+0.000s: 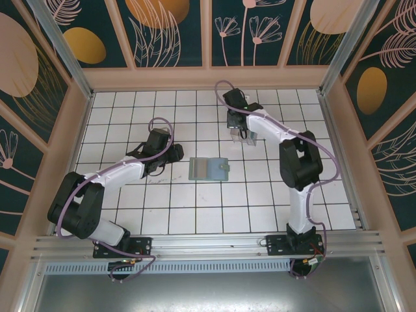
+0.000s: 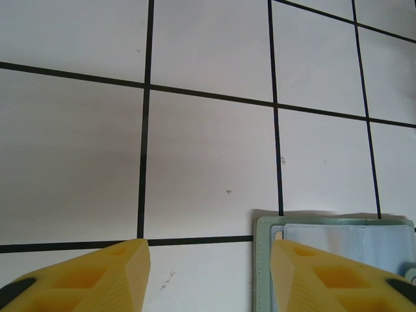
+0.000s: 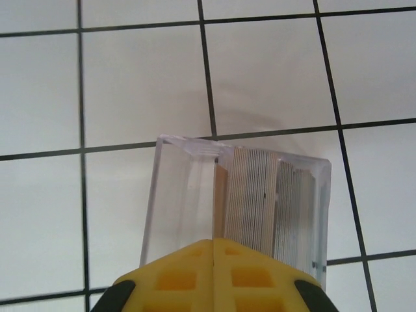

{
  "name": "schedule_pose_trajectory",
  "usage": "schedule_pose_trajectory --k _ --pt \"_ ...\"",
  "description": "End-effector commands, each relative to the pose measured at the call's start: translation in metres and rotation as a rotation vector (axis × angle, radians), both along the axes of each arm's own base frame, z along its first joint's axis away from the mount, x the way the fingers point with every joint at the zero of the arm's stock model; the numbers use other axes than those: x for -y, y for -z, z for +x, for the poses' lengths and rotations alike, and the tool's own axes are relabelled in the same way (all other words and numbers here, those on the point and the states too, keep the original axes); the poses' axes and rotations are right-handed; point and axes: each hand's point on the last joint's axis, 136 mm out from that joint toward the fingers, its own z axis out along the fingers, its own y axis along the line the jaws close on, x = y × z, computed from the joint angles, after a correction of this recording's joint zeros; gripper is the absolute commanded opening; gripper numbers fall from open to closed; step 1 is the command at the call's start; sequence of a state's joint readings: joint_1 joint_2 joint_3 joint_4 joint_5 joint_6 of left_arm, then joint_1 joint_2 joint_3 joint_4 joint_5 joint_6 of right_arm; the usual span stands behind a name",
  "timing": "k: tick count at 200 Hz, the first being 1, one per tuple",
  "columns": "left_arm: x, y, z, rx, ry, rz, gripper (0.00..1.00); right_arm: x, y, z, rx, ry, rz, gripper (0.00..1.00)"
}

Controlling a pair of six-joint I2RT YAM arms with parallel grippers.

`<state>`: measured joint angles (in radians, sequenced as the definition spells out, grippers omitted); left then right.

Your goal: Put the credit cards into the card holder

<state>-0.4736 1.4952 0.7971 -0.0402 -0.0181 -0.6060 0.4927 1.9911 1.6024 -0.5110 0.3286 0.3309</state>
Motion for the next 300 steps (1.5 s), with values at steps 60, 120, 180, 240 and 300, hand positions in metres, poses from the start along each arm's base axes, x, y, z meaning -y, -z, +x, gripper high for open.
schedule_pose_trajectory --k 60,120,180,240,300 --pt "0.039 -0.002 -0.013 -0.023 0.160 -0.191 0.50 -0.054 -0.064 -0.075 0.102 -0.329 0.566 0.00" --pt "0.053 0.021 -0.030 -0.098 0.227 -0.269 0.48 -0.064 -0.017 -0.143 0.002 -0.379 0.853 0.00" --pt "0.050 0.036 -0.030 -0.121 0.191 -0.269 0.45 -0.070 0.006 -0.168 -0.048 -0.357 0.968 0.00" --pt "0.050 0.042 -0.030 -0.114 0.161 -0.300 0.42 -0.082 0.036 -0.174 -0.129 -0.358 0.967 0.00" --pt "0.054 0.051 -0.031 -0.141 0.171 -0.309 0.42 -0.090 0.055 -0.179 -0.185 -0.360 0.993 0.00"
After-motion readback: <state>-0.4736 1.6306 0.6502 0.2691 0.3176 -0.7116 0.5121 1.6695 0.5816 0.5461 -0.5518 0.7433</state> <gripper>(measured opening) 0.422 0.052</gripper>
